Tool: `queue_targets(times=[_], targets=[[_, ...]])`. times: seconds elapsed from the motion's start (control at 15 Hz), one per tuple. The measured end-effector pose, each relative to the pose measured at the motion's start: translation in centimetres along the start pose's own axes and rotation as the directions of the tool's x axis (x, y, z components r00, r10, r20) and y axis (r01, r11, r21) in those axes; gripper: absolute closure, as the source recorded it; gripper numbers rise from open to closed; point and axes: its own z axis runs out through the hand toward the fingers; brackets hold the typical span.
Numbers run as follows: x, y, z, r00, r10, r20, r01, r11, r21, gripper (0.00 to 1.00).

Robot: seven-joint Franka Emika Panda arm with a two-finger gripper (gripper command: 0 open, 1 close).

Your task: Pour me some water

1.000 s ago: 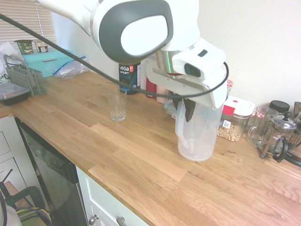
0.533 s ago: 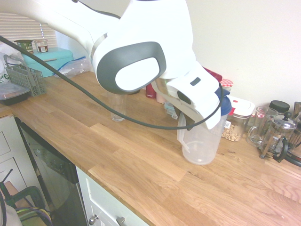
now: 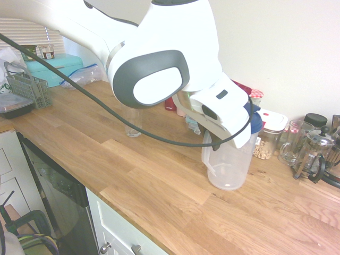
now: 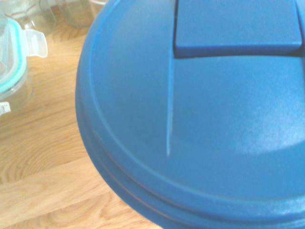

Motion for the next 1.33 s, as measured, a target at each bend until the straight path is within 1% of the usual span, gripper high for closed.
queue_targets(times=[0.13,0.2,0.4,1.0,1.2,1.33], targets=[[0.0,-0.2,0.6,1.000,-0.005,0.007,0.005,1.000,-0.008,1.00],[-0.1,-0.4,0.8,1.000,-0.010,0.007,0.010,1.000,-0.009,0.00],[-0.3,-1.1,1.2,1.000,-0.026,0.007,0.026,1.000,-0.010,0.00],[-0.2,-1.2,1.1,0.999,-0.036,0.007,0.036,0.999,-0.011,0.00],[-0.3,-0.7,0.3,0.998,-0.055,0.033,0.057,0.997,-0.049,0.00],[-0.9,0.0,-1.9,0.995,-0.064,0.075,0.070,0.994,-0.088,0.00]])
